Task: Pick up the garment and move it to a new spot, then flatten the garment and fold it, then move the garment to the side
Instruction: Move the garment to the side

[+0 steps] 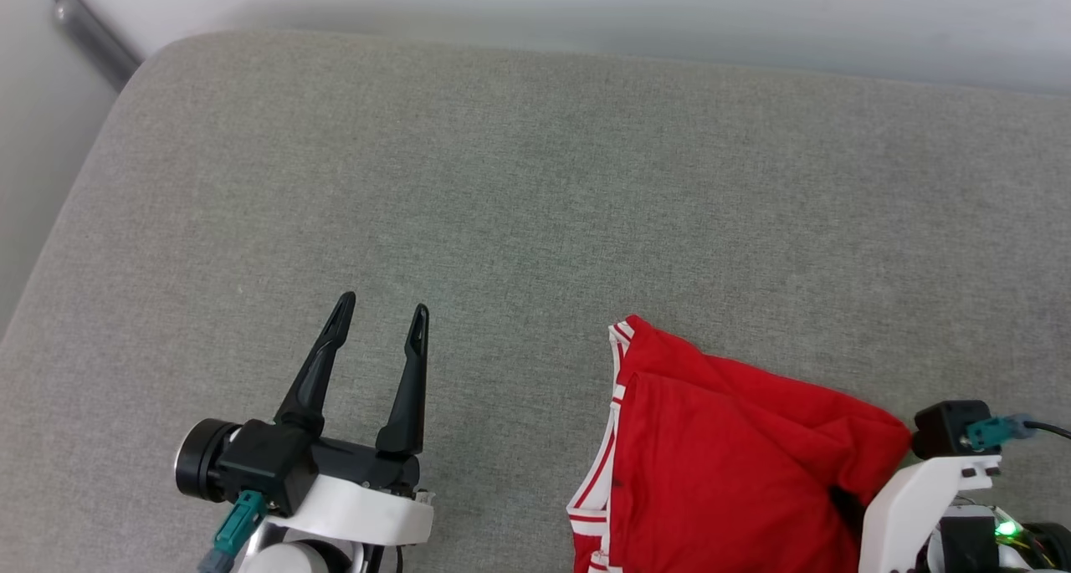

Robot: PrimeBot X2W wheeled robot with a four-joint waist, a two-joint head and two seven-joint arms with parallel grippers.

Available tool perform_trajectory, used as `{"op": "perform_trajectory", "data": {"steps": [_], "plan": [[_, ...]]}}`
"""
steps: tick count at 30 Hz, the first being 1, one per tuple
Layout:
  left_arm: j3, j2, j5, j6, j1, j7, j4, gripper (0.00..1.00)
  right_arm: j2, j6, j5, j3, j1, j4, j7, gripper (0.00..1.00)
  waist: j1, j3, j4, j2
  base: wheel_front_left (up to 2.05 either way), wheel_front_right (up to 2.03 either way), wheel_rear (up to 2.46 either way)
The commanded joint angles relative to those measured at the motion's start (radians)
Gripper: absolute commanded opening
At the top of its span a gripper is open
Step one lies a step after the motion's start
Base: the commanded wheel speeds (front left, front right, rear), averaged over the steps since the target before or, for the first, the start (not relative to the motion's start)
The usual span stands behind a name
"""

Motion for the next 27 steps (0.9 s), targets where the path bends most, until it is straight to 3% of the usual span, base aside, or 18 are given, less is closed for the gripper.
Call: {"op": "perform_trajectory", "data": {"steps": [1,4,7,15,17,18,19,27], "plan": [[-0.003,-0.001,0.002,-0.001,-0.008,-0.002,0.003,1.0,0.002,0.002,-0.006,0.045,0.008,0.072,-0.017,0.0,0.0001,-0.01,-0.005,0.0,0.0,0.0,0.0],[-0.011,-0.001,-0.004,-0.001,-0.001,-0.002,0.005,1.0,-0.03,0.001,-0.019,0.065,-0.019,0.06,-0.049,0.0,0.0001,-0.02,-0.015,0.0,0.0,0.0,0.0],[-0.016,-0.001,-0.008,-0.001,0.014,-0.002,0.011,1.0,-0.128,0.001,-0.069,0.125,-0.071,0.024,-0.081,0.0,0.0001,-0.036,-0.045,0.0,0.0,0.0,0.0],[-0.08,0.011,-0.001,-0.001,0.011,-0.002,0.002,1.0,-0.477,0.001,-0.134,0.422,-0.286,-0.052,-0.049,0.0,0.0001,-0.016,-0.203,0.0,0.0,0.0,0.0],[-0.104,0.019,0.005,-0.001,-0.01,-0.002,-0.007,1.0,-0.587,0.001,-0.119,0.522,-0.389,-0.06,-0.034,0.0,0.0001,0.021,-0.278,0.0,0.0,0.0,0.0],[-0.104,0.019,0.005,-0.001,-0.01,-0.002,-0.007,1.0,-0.587,0.001,-0.119,0.522,-0.389,-0.06,-0.034,0.0,0.0001,0.021,-0.278,0.0,0.0,0.0,0.0],[-0.122,0.031,0.01,-0.001,-0.027,-0.002,-0.01,1.0,-0.64,0.001,-0.097,0.553,-0.448,-0.056,-0.032,0.0,0.0001,0.05,-0.322,0.0,0.0,0.0,0.0],[-0.154,0.096,0.021,-0.001,-0.105,-0.002,-0.036,1.0,-0.793,0.001,-0.076,0.591,-0.586,0.01,-0.094,0.0,0.0001,0.181,-0.449,0.0,0.0,0.0,0.0]]}}
